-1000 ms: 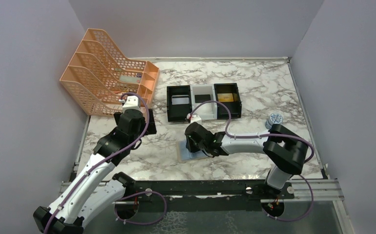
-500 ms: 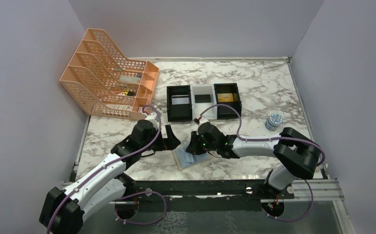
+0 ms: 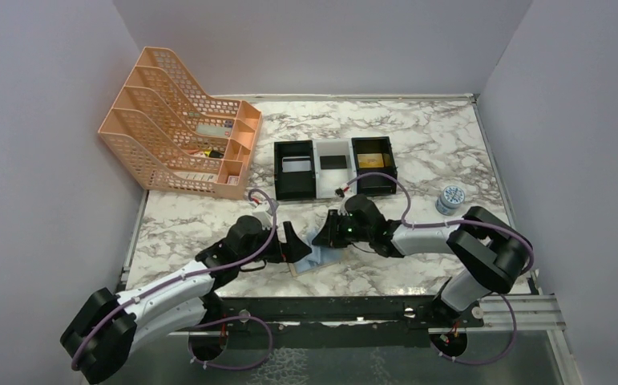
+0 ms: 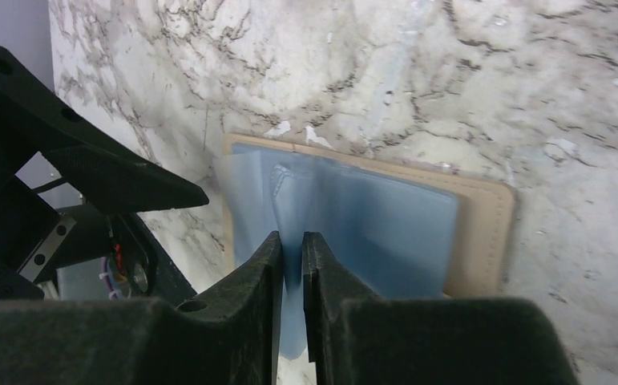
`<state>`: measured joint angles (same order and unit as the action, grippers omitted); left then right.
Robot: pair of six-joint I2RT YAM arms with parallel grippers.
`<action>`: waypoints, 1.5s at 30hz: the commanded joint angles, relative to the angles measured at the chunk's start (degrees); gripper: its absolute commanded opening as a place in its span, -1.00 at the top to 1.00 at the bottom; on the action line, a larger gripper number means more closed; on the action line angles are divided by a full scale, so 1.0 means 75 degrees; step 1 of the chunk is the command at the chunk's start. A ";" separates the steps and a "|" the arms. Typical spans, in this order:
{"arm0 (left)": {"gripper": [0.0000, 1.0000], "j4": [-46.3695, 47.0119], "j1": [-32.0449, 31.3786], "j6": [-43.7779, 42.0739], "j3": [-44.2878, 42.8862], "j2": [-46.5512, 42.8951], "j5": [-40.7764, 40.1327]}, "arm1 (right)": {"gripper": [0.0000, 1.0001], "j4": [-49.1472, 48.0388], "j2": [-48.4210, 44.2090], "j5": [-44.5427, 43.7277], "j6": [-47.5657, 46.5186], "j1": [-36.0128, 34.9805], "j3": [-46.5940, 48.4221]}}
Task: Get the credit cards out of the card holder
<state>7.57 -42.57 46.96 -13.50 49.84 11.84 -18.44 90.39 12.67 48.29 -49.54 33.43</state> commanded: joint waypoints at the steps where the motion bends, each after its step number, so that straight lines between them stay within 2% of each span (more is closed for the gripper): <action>1: -0.78 0.1019 -0.0153 0.0155 -0.0040 0.0281 0.0002 | 0.69 -0.0874 0.0157 0.0824 0.0334 0.0262 -0.0274; 12: -0.64 0.1580 -0.0683 0.0082 -0.0575 0.1501 0.0011 | 0.65 -0.1570 0.0394 0.1293 0.0648 0.0625 -0.0612; 30: -0.47 0.2855 -0.1024 0.0121 -0.0867 0.3238 0.0140 | 0.56 -0.1632 0.0385 0.1507 0.0598 0.0785 -0.0690; 34: -0.37 0.3306 -0.1091 0.0136 -0.0979 0.3356 0.0391 | 0.44 -0.1532 0.0172 0.1510 0.0557 0.0859 -0.0711; 38: -0.31 0.3441 -0.1093 0.0126 -0.1092 0.3552 0.0427 | 0.18 -0.1048 -0.0218 0.1286 0.0417 0.0959 -0.0684; 41: -0.30 0.3520 -0.1103 0.0136 -0.1180 0.3771 0.0443 | -0.05 -0.0245 -0.0691 0.0724 0.0157 0.1000 -0.0574; 45: -0.29 0.3678 -0.1172 0.0137 -0.1305 0.4127 0.0459 | -0.17 0.0941 -0.1372 -0.0450 -0.0185 0.1055 -0.0515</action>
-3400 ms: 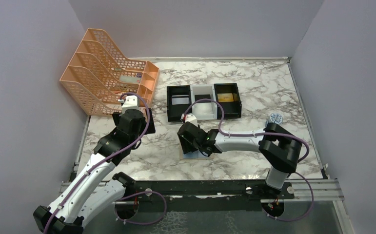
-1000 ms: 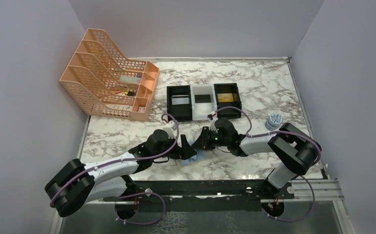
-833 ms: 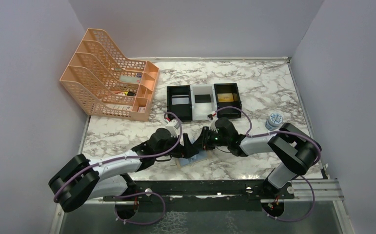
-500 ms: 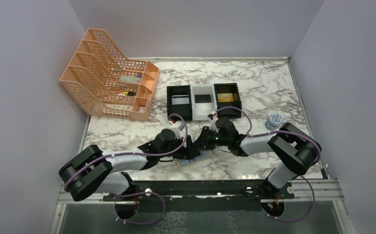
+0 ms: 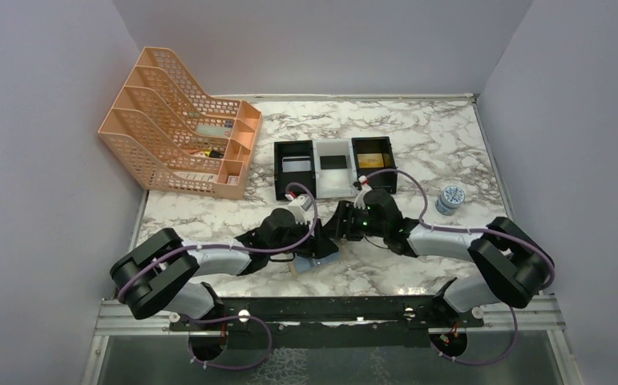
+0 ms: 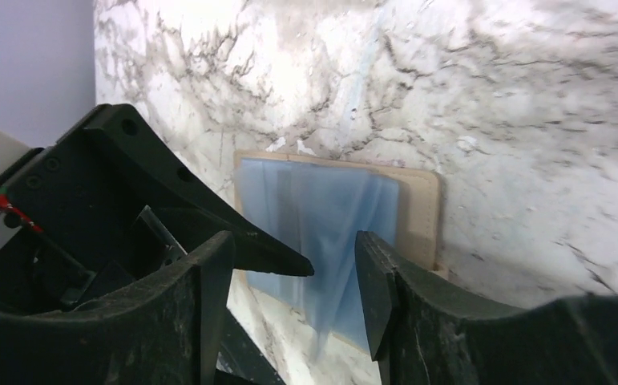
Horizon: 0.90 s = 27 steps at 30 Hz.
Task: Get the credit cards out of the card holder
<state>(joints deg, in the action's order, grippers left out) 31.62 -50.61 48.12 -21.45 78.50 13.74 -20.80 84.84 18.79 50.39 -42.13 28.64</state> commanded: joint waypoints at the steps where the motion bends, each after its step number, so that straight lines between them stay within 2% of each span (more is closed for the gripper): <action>1: -0.29 0.0516 -0.0121 -0.0011 -0.0280 0.0428 0.0209 | -0.19 0.1531 -0.0805 -0.1575 -0.0522 0.0073 0.0119; 4: -0.29 0.0673 -0.0191 0.0023 -0.0351 0.0773 0.0229 | -0.22 0.2061 -0.1258 -0.2108 -0.0611 0.0097 0.0040; 9: -0.25 0.0788 -0.0251 0.0075 -0.0372 0.0902 0.0253 | -0.18 0.2097 -0.1660 -0.1815 -0.0727 0.0104 -0.0057; 14: -0.27 0.0576 -0.0261 0.0001 0.0207 -0.0719 -0.0421 | -0.16 0.2216 -0.1779 -0.1454 -0.0908 0.0098 0.0078; 17: -0.36 -0.0642 -0.0264 -0.0173 0.0328 -0.1928 -0.1202 | -0.16 0.2143 -0.1808 -0.1161 -0.1090 0.0098 0.0152; 19: -0.47 -0.1911 -0.0251 -0.0243 0.0235 -0.2632 -0.2082 | -0.16 0.1996 -0.1792 -0.0906 -0.1158 0.0098 0.0158; 20: -0.50 -0.2968 -0.0242 -0.0251 0.0130 -0.3031 -0.2572 | -0.16 0.1851 -0.1769 -0.0763 -0.1153 0.0098 0.0154; 23: -0.70 -0.4805 -0.0193 -0.0324 -0.0183 -0.3644 -0.3944 | -0.14 0.1652 -0.1660 -0.0550 -0.1178 0.0035 0.0148; 27: -0.94 -0.6162 0.0096 -0.0180 -0.0449 -0.3973 -0.4950 | -0.11 0.1801 -0.1478 -0.0849 -0.1404 -0.0255 0.0363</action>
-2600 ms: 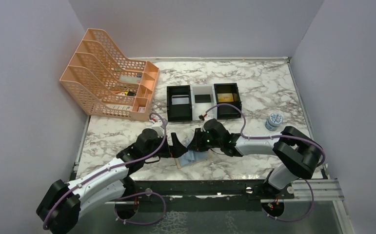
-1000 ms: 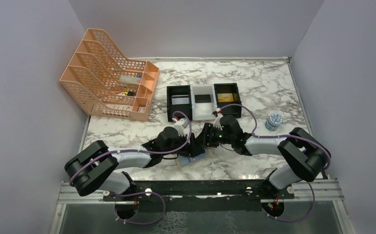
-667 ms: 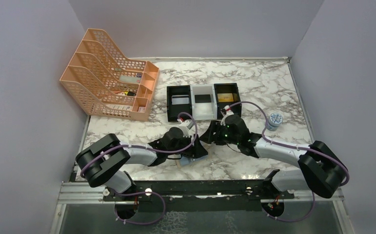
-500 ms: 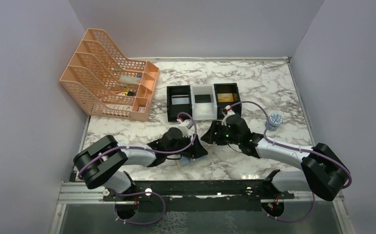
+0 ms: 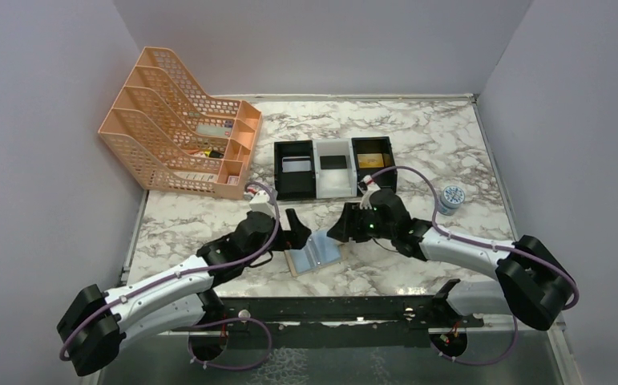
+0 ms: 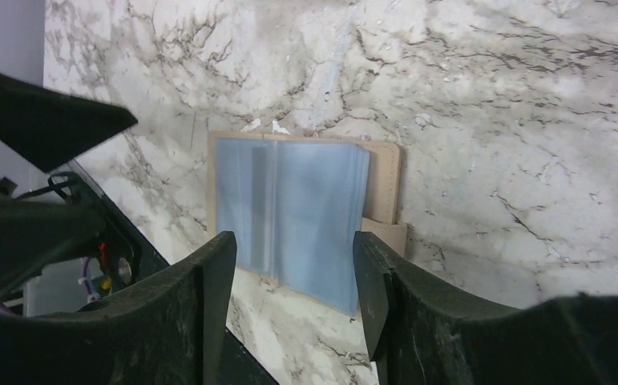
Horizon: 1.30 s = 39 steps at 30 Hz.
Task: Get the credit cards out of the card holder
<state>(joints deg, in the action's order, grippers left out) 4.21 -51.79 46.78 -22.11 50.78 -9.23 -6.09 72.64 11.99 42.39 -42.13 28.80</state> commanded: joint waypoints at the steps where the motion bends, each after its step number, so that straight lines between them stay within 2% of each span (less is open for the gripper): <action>1: -0.98 -0.2666 0.0406 -0.0024 -0.0387 -0.0250 -0.1892 | -0.11 -0.0145 0.0201 -0.0010 -0.0423 -0.0358 0.0407; 6: -0.98 -0.3137 0.1665 0.0081 -0.0402 0.0048 -0.1260 | -0.09 0.0298 0.0465 -0.0857 -0.0826 -0.1091 0.0927; 10: -0.98 -0.3151 0.2351 0.0422 -0.0104 -0.0475 -0.1016 | -0.09 0.0612 0.0911 -0.1349 -0.1102 -0.1578 0.1363; 16: -0.98 -0.3582 0.2452 0.0754 0.0083 -0.1598 -0.1346 | -0.06 0.0830 0.1875 -0.1614 -0.1607 -0.2336 0.2115; 22: -0.98 -0.3802 0.2461 0.0933 0.0190 -0.2364 -0.1417 | 0.01 0.1627 0.2818 -0.2429 -0.2051 -0.2926 0.3184; 27: -0.98 -0.3834 0.2464 0.0841 0.0141 -0.2437 -0.1330 | 0.04 0.2126 0.3250 -0.2980 -0.2155 -0.3136 0.3622; 39: -0.98 -0.3821 0.2455 0.0746 0.0139 -0.2473 -0.1278 | 0.06 0.2883 0.4438 -0.3268 -0.2437 -0.3461 0.4550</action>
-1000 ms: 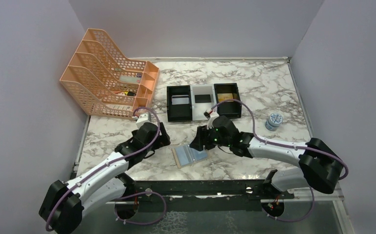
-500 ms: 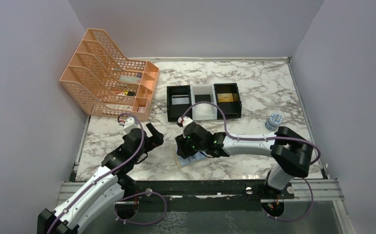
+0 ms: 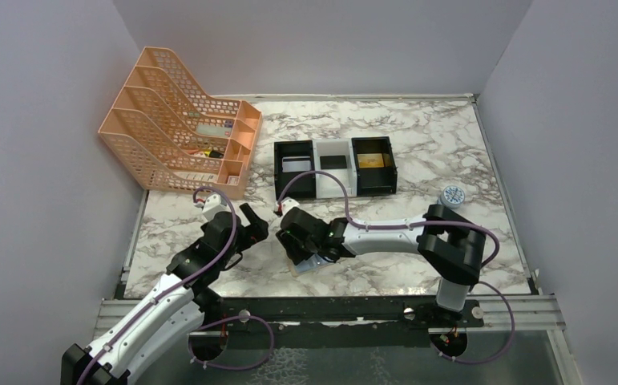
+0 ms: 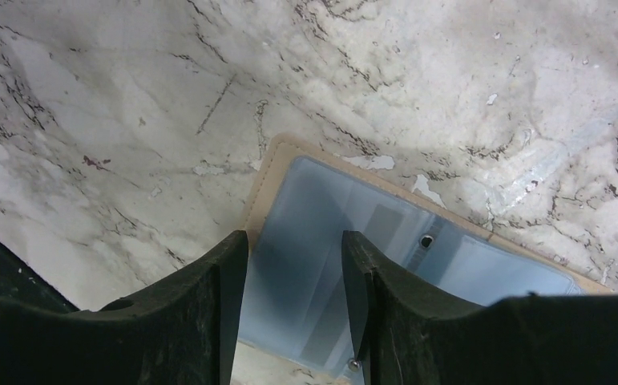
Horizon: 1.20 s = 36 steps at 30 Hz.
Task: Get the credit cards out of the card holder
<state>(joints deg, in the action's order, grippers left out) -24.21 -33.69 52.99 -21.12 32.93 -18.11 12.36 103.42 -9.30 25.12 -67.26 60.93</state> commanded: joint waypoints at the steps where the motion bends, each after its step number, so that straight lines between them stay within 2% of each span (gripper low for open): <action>1: -0.98 -0.0041 0.0050 -0.0091 0.0015 -0.0099 -0.0083 | 0.07 0.0461 0.0388 -0.0495 -0.0086 -0.0113 0.0265; 13: -0.98 0.0046 0.0046 -0.0111 0.0070 -0.0071 0.0073 | 0.43 0.0531 0.0568 -0.0761 0.0358 -0.0113 0.0062; 17: -0.98 0.0181 0.0051 -0.0155 0.0116 -0.0035 0.0280 | 0.65 0.0241 0.0407 -0.0575 0.0426 -0.0116 -0.0011; 22: -0.98 0.0437 0.0050 -0.0400 0.0138 0.0071 0.0711 | 0.69 -0.0154 0.0037 -0.0609 0.0587 -0.0113 -0.0149; 31: -0.98 0.1210 0.0040 -0.0643 0.0385 0.0158 0.1663 | 0.97 -0.0853 -0.0571 -0.0422 0.1099 0.0025 -0.0444; 36: -0.95 0.1843 0.0048 -0.0812 0.0623 0.0198 0.2431 | 0.98 -0.1387 -0.0900 0.0137 0.1448 0.0393 -0.0807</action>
<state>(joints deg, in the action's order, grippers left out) -16.25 -33.69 48.93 -18.04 34.33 -6.79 7.77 100.07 -11.94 32.80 -66.46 56.82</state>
